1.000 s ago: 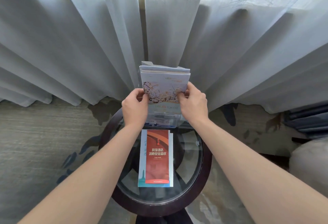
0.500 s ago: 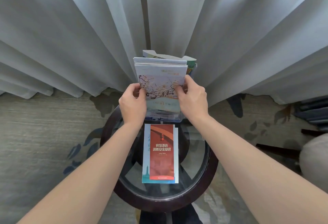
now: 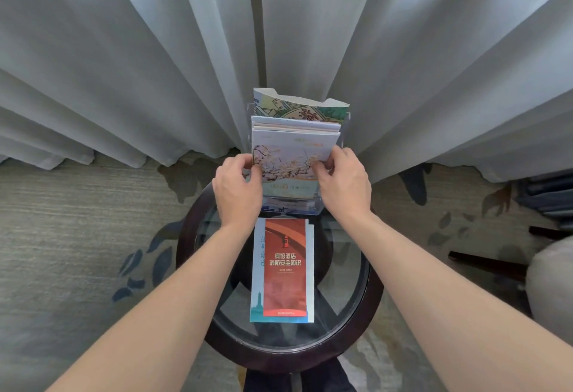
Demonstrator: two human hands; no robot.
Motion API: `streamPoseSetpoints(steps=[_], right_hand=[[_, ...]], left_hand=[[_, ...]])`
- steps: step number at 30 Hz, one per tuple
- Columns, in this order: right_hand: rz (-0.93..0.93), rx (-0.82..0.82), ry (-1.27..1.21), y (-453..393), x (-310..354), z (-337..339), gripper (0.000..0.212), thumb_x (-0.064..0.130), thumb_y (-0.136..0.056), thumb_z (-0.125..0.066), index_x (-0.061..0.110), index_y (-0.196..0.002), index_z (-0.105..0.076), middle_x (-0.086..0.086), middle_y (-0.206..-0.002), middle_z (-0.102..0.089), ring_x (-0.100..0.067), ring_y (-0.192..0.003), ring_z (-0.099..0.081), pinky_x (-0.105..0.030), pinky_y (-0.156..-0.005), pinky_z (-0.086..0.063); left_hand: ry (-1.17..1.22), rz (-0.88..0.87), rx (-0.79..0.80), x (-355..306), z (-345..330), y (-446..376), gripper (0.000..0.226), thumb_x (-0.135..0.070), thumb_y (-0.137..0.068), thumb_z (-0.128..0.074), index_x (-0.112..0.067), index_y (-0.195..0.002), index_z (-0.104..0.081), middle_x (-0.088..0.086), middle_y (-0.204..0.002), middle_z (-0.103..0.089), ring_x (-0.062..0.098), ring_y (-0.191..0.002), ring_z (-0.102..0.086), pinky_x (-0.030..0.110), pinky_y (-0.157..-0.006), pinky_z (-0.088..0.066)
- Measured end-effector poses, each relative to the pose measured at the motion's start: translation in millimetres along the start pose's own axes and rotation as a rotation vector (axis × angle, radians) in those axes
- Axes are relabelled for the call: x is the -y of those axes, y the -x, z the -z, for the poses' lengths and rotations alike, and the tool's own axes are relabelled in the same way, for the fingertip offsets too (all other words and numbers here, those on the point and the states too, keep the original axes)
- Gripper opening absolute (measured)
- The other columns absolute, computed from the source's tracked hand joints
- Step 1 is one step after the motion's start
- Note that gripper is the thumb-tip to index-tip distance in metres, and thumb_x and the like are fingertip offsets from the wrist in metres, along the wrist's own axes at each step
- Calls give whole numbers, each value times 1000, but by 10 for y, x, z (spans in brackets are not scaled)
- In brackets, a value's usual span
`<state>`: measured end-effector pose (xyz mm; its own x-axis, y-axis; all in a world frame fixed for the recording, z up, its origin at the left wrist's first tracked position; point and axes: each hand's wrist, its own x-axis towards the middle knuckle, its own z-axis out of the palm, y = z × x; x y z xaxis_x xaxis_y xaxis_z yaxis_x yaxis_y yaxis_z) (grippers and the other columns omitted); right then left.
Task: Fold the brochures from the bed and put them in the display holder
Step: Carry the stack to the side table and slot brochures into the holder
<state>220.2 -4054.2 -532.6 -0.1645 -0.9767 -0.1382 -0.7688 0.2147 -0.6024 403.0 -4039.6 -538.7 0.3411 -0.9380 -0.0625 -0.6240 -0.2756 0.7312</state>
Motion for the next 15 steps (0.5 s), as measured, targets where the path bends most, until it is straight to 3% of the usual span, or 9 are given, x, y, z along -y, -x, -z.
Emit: streamPoseSetpoints(steps=[3,6,11,15], right_hand=[[3,-25,-63,-18,75,7,13,39,-97,-52,26,-99,-56,10,-91,-50,-12,-83,-55,-31,-64,-45],[51,-78,-89,-16,198,-7,12,40,-98,-50,29,-93,-50,11,-90,-48,-9,-78,-53,-29,-59,-45],[-18,-9,-14,51,50,-47,15,38,-98,-51,25,-103,-56,6,-98,-52,-16,-86,-56,-37,-67,-50],[-57,-1,10,66,-101,-64,17,42,-96,-54,26,-102,-58,9,-92,-53,-14,-82,-54,-31,-63,-43]], left_hand=[[94,32,-19,-8,-7,-31,11,-24,-94,-59,-20,-97,-68,-7,-93,-63,12,-86,-58,34,-75,-51],[132,62,-49,-19,11,-78,8,-22,-92,-58,-22,-95,-66,-9,-90,-62,4,-78,-56,20,-69,-43],[38,29,42,59,-14,-5,11,-18,-91,-61,-15,-99,-69,-4,-94,-65,11,-84,-60,25,-73,-47],[-5,-1,24,77,-83,40,13,-15,-91,-64,-12,-101,-71,-5,-94,-61,11,-83,-59,27,-74,-49]])
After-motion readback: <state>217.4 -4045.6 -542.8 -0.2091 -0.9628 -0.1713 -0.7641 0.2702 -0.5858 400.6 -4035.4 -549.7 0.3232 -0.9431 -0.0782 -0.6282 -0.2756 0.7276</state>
